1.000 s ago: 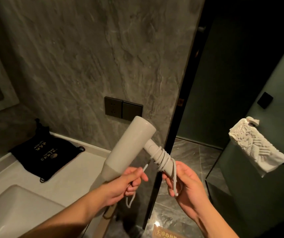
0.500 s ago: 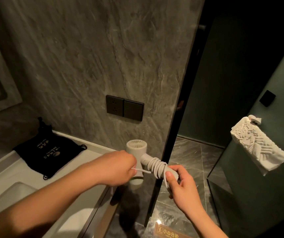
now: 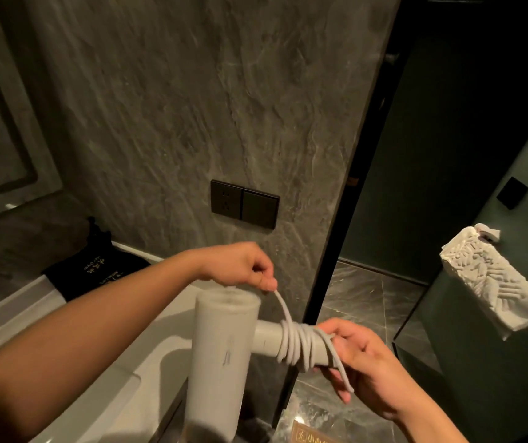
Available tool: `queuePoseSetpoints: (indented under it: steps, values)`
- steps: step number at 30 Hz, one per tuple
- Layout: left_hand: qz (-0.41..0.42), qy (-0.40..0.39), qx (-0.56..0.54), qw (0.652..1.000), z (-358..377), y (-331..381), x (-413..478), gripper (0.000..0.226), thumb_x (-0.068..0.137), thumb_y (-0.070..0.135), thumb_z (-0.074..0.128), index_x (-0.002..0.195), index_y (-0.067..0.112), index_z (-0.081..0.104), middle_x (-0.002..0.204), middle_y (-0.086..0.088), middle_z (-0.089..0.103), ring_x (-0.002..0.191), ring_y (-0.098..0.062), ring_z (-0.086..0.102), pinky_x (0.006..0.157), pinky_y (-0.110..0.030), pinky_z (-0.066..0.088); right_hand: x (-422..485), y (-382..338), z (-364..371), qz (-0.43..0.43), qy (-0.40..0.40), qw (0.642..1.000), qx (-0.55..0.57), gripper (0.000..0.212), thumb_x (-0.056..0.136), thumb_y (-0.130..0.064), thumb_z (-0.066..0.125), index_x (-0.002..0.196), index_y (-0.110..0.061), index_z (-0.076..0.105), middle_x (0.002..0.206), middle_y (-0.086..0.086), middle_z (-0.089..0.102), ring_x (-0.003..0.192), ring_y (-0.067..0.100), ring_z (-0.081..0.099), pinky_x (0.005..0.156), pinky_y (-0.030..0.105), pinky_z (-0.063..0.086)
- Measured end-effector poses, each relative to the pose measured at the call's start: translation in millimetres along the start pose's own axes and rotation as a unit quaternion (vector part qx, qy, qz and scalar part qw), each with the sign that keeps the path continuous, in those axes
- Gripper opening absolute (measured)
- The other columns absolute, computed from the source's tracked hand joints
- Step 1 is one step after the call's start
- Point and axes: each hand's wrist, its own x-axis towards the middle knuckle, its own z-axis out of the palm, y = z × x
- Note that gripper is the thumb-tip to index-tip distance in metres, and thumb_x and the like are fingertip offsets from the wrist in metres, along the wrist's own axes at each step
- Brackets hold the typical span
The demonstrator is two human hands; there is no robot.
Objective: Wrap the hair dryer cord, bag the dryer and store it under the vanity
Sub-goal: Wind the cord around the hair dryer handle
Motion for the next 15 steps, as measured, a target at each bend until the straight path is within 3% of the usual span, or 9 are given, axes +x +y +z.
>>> queuePoseSetpoints:
  steps: [2,3,6,8,10,13,15]
  values:
    - [-0.03,-0.042,-0.103,0.993,26,-27,4,0.011,0.085,0.023,0.07,0.077,0.014,0.072,0.08,-0.011,0.063,0.074,-0.019,0.056,0.078,-0.045,0.054,-1,-2,0,-0.026,0.012,0.998,0.063,0.047,0.089,-0.029,0.073,0.113,0.01,0.06,0.08,0.029,0.063,0.046,0.015,0.056,0.039,0.024,0.046]
    - [-0.044,-0.055,-0.17,0.983,41,-35,6,0.01,0.081,0.026,0.07,0.074,0.019,0.071,0.078,-0.007,0.063,0.072,-0.017,0.058,0.077,-0.044,0.053,-1,-2,-1,-0.038,0.031,0.995,0.082,0.049,0.086,-0.029,0.076,0.113,0.009,0.061,0.081,0.03,0.062,0.046,0.016,0.056,0.037,0.024,0.046]
    - [-0.075,0.009,-0.307,0.949,93,-33,4,0.035,0.073,0.059,0.076,0.065,0.025,0.071,0.059,0.008,0.065,0.052,-0.004,0.059,0.053,-0.019,0.05,2,-5,-3,-0.064,0.108,0.988,0.09,0.049,0.085,-0.03,0.074,0.116,0.006,0.063,0.08,0.029,0.061,0.048,0.015,0.054,0.037,0.023,0.046]
    - [-0.023,0.036,-0.253,0.967,130,-33,-2,0.052,0.07,0.076,0.068,0.063,0.024,0.065,0.049,0.01,0.052,0.041,-0.003,0.043,0.042,-0.016,0.036,5,-5,-6,-0.073,0.171,0.98,0.067,0.051,0.081,-0.035,0.074,0.115,0.003,0.067,0.079,0.025,0.061,0.05,0.015,0.052,0.038,0.023,0.045]
    - [-0.016,0.089,-0.228,0.969,151,-33,-11,0.055,0.078,0.078,0.053,0.066,0.024,0.058,0.051,0.009,0.039,0.043,-0.006,0.029,0.044,-0.019,0.025,10,-4,-8,-0.073,0.232,0.968,0.052,0.056,0.075,-0.045,0.079,0.111,-0.002,0.071,0.078,0.021,0.063,0.052,0.016,0.051,0.038,0.024,0.045]
    - [-0.078,0.144,-0.199,0.966,152,-33,-24,0.048,0.083,0.065,0.044,0.066,0.023,0.06,0.05,0.008,0.042,0.044,-0.007,0.035,0.048,-0.025,0.031,16,7,-14,-0.079,0.338,0.937,0.034,0.044,0.083,-0.04,0.068,0.107,-0.004,0.071,0.08,0.018,0.062,0.055,0.017,0.048,0.04,0.025,0.043]
    - [-0.095,0.123,-0.117,0.981,150,-31,-38,0.044,0.088,0.059,0.039,0.071,0.026,0.062,0.055,0.007,0.055,0.053,-0.01,0.051,0.06,-0.032,0.046,19,15,-22,-0.067,0.407,0.91,-0.031,0.027,0.096,-0.03,0.058,0.106,-0.007,0.069,0.082,0.019,0.059,0.059,0.018,0.048,0.043,0.028,0.044]
